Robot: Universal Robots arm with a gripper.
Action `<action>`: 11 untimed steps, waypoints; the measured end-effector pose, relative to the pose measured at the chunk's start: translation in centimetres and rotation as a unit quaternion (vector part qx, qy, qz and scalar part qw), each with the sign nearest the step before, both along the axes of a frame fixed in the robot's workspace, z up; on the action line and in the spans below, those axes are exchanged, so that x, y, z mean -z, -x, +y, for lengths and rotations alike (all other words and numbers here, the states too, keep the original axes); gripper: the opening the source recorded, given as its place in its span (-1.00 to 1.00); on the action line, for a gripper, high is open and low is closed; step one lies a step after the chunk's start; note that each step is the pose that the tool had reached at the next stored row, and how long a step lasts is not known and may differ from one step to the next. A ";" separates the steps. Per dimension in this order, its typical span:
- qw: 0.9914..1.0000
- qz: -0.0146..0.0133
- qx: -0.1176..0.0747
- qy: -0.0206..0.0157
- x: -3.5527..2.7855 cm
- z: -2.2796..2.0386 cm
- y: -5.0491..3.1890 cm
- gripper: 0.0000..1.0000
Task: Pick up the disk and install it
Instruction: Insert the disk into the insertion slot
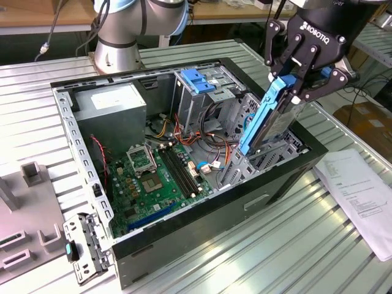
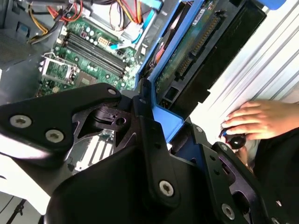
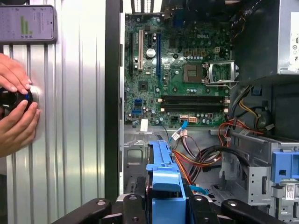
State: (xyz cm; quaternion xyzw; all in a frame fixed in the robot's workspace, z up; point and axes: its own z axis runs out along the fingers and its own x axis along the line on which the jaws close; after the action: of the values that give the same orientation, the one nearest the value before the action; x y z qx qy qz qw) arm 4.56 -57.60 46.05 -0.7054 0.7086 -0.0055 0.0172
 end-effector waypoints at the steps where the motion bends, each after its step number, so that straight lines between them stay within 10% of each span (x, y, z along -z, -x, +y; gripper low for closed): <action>1: 1.000 0.000 0.000 0.000 0.12 0.01 -0.60 -0.25; 11: 1.000 0.000 0.002 0.002 1.71 0.42 -0.99 -0.25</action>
State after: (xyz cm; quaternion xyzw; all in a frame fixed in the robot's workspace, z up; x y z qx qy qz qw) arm 5.55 -57.18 44.34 -0.7040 0.7100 -0.0071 0.0156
